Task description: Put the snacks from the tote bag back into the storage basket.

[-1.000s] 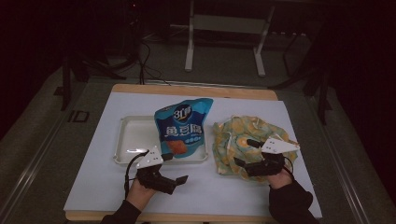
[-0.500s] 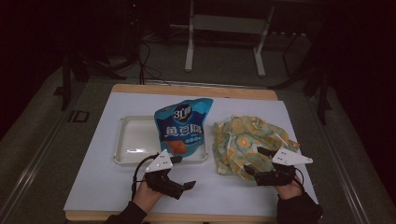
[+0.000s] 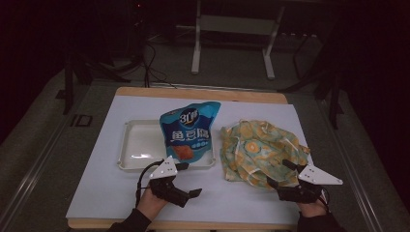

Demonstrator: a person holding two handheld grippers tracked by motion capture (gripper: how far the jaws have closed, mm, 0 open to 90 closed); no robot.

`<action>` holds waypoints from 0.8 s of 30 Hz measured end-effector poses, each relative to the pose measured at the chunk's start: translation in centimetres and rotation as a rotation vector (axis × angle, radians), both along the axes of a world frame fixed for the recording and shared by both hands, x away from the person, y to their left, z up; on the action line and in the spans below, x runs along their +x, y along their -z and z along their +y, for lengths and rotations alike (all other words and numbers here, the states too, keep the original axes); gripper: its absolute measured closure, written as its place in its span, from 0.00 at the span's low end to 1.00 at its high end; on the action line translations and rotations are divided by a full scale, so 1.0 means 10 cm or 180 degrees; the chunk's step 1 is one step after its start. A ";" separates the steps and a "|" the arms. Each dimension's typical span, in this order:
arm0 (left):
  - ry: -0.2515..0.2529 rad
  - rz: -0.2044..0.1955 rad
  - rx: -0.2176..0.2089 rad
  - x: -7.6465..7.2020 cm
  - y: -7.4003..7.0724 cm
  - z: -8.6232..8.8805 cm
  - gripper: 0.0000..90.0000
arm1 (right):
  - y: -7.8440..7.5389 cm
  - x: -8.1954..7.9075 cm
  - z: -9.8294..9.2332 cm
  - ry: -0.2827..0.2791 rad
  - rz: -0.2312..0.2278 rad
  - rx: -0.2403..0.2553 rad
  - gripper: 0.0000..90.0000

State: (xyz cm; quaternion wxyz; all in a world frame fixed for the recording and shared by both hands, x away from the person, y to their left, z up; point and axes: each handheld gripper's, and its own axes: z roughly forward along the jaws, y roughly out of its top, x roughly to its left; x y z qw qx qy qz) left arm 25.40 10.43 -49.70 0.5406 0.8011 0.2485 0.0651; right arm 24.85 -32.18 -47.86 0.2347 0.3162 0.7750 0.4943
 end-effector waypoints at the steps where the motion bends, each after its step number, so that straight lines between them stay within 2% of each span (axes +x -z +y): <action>1: -0.0007 0.0001 0.0003 0.00 0.01 0.00 0.03 | 0.01 -0.01 -0.02 0.0016 0.0021 -0.0002 0.16; 8: -0.0022 -0.0026 0.0138 0.00 0.04 -0.01 0.03 | 0.06 -0.10 -0.10 0.0139 -0.0022 -0.0013 0.16; 22: -0.0017 -0.0047 0.0128 -0.02 0.08 0.00 0.03 | 0.09 -0.08 -0.16 0.0246 -0.0016 0.0069 0.16; 24: -0.0022 -0.0051 0.0128 -0.02 0.08 0.00 0.03 | 0.08 -0.09 -0.17 0.0265 -0.0054 0.0078 0.16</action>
